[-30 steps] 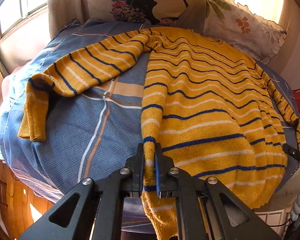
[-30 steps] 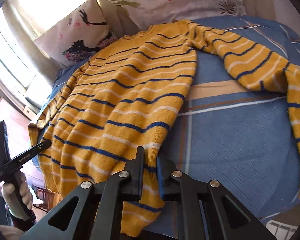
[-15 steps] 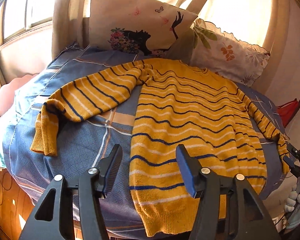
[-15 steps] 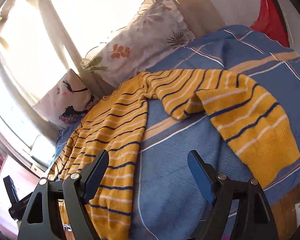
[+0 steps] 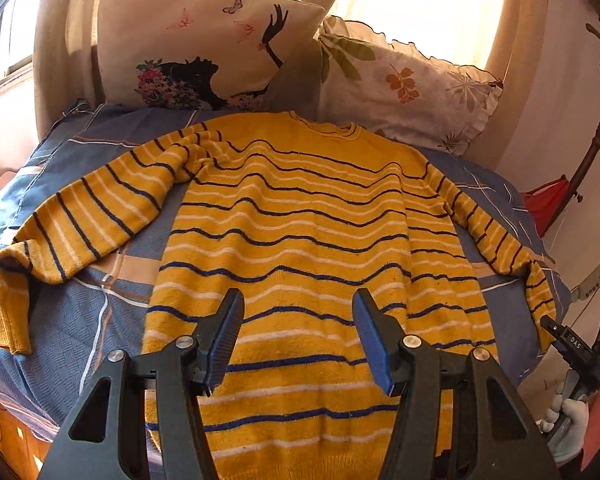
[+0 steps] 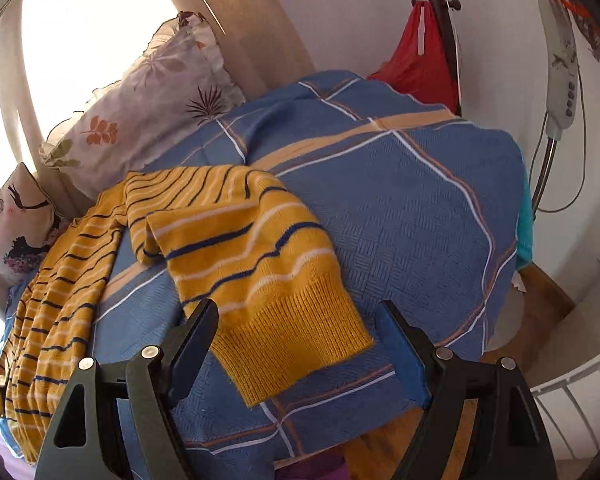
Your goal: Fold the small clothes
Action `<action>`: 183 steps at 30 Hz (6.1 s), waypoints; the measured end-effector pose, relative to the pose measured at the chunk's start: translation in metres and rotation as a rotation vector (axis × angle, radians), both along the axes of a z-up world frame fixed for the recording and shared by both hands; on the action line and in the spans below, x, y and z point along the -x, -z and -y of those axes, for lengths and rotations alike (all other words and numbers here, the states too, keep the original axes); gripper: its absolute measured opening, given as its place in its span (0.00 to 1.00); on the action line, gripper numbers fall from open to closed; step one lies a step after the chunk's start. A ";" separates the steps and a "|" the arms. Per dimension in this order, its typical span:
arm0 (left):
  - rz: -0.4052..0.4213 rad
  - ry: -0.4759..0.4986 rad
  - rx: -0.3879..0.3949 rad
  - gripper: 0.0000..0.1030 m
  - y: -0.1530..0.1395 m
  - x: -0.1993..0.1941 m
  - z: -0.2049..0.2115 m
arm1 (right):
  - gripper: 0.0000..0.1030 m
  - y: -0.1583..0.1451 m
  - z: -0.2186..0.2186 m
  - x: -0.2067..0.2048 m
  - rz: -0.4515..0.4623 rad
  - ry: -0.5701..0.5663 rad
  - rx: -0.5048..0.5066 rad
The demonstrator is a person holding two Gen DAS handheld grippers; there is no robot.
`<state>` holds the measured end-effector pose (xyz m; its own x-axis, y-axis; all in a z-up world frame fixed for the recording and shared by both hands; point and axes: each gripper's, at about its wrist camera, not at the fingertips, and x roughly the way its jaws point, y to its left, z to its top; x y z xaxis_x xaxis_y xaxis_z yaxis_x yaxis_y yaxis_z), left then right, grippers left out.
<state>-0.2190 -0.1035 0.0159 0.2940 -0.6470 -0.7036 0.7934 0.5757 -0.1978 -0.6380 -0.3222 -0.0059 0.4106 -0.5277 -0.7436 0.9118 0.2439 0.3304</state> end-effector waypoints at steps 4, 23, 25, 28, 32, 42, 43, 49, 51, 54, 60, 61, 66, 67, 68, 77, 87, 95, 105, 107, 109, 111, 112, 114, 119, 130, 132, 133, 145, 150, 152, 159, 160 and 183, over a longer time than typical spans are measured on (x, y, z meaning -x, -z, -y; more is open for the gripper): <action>0.009 -0.009 -0.019 0.54 0.000 -0.001 0.009 | 0.49 0.001 0.004 0.008 0.041 -0.002 -0.035; -0.090 -0.142 0.038 0.54 0.015 -0.069 -0.031 | 0.10 -0.117 0.091 -0.073 0.112 -0.142 0.109; -0.099 -0.154 0.046 0.54 0.017 -0.076 -0.038 | 0.10 -0.113 0.083 -0.124 0.172 -0.256 0.080; -0.118 -0.180 0.055 0.54 0.021 -0.086 -0.052 | 0.10 -0.108 0.069 -0.206 0.249 -0.421 0.032; -0.143 -0.226 0.072 0.54 0.025 -0.101 -0.072 | 0.10 -0.099 0.041 -0.318 0.273 -0.613 -0.017; -0.155 -0.301 0.067 0.54 0.031 -0.128 -0.104 | 0.10 -0.029 -0.019 -0.511 0.198 -0.863 -0.146; -0.155 -0.307 0.065 0.54 0.032 -0.131 -0.106 | 0.10 -0.020 -0.023 -0.524 0.177 -0.883 -0.156; -0.161 -0.303 0.069 0.54 0.027 -0.138 -0.101 | 0.38 0.021 -0.040 -0.568 0.077 -0.954 -0.204; -0.144 -0.288 0.076 0.54 0.019 -0.138 -0.094 | 0.42 0.019 -0.036 -0.562 0.152 -0.961 -0.250; -0.113 -0.246 0.098 0.58 0.000 -0.140 -0.074 | 0.50 -0.005 -0.021 -0.536 0.269 -0.937 -0.240; -0.102 -0.145 0.091 0.65 -0.027 -0.156 0.003 | 0.59 -0.025 0.024 -0.450 0.246 -0.825 -0.178; -0.100 -0.133 0.077 0.65 -0.027 -0.160 0.020 | 0.59 -0.021 0.033 -0.435 0.231 -0.809 -0.192; -0.112 -0.093 -0.076 0.65 0.006 -0.193 0.107 | 0.59 0.017 0.081 -0.375 0.114 -0.619 -0.235; -0.122 -0.113 -0.118 0.65 0.018 -0.202 0.118 | 0.59 0.022 0.094 -0.362 0.089 -0.554 -0.228; -0.144 -0.135 -0.153 0.65 0.030 -0.211 0.125 | 0.59 0.026 0.106 -0.348 0.073 -0.499 -0.218; -0.177 -0.150 -0.092 0.64 0.011 -0.196 0.089 | 0.66 0.004 0.092 -0.250 0.173 -0.450 -0.179; -0.244 -0.158 -0.026 0.64 0.015 -0.119 -0.009 | 0.66 0.042 0.029 -0.225 0.342 -0.529 -0.316; -0.296 -0.159 -0.046 0.65 0.043 -0.086 -0.040 | 0.67 0.037 0.020 -0.183 0.303 -0.392 -0.219; -0.230 -0.137 -0.059 0.64 0.041 -0.050 -0.041 | 0.65 0.050 -0.056 -0.191 0.446 -0.637 -0.290; -0.216 -0.131 -0.087 0.14 0.040 -0.045 -0.041 | 0.30 0.057 -0.066 -0.191 0.449 -0.651 -0.326; -0.247 -0.127 -0.051 0.08 0.035 -0.045 -0.049 | 0.13 0.062 -0.060 -0.179 0.507 -0.627 -0.363; -0.239 -0.127 -0.027 0.08 0.026 -0.043 -0.058 | 0.08 0.059 -0.051 -0.159 0.565 -0.589 -0.365; -0.234 -0.123 -0.019 0.08 0.022 -0.041 -0.062 | 0.08 0.055 -0.048 -0.148 0.587 -0.578 -0.357; -0.223 -0.117 -0.017 0.08 0.020 -0.036 -0.067 | 0.08 0.046 -0.045 -0.126 0.610 -0.556 -0.331; -0.273 -0.154 -0.080 0.09 0.043 -0.043 -0.072 | 0.07 0.050 -0.038 -0.092 0.549 -0.453 -0.305; -0.197 -0.273 0.022 0.38 0.019 -0.080 -0.124 | 0.47 0.030 -0.020 -0.080 0.440 -0.338 -0.208; -0.184 -0.339 0.035 0.43 0.018 -0.096 -0.137 | 0.51 0.021 -0.025 -0.101 0.410 -0.385 -0.184; -0.172 -0.371 0.038 0.48 0.018 -0.105 -0.143 | 0.51 0.018 -0.028 -0.115 0.390 -0.410 -0.175; -0.135 -0.588 0.006 0.59 0.035 -0.193 -0.182 | 0.54 0.012 -0.053 -0.224 0.273 -0.612 -0.167; -0.253 -0.476 0.031 0.45 0.053 -0.201 -0.176 | 0.57 0.018 -0.057 -0.244 0.226 -0.639 -0.173; -0.320 -0.407 0.122 0.44 0.053 -0.201 -0.181 | 0.57 0.020 -0.057 -0.254 0.225 -0.641 -0.187; -0.310 -0.502 0.225 0.44 0.036 -0.211 -0.215 | 0.57 0.023 -0.068 -0.284 0.193 -0.690 -0.182; -0.283 -0.496 0.183 0.44 0.036 -0.208 -0.210 | 0.57 0.026 -0.070 -0.289 0.190 -0.698 -0.193; -0.320 -0.432 0.146 0.33 0.063 -0.187 -0.180 | 0.59 -0.026 -0.123 -0.435 0.357 -1.067 -0.303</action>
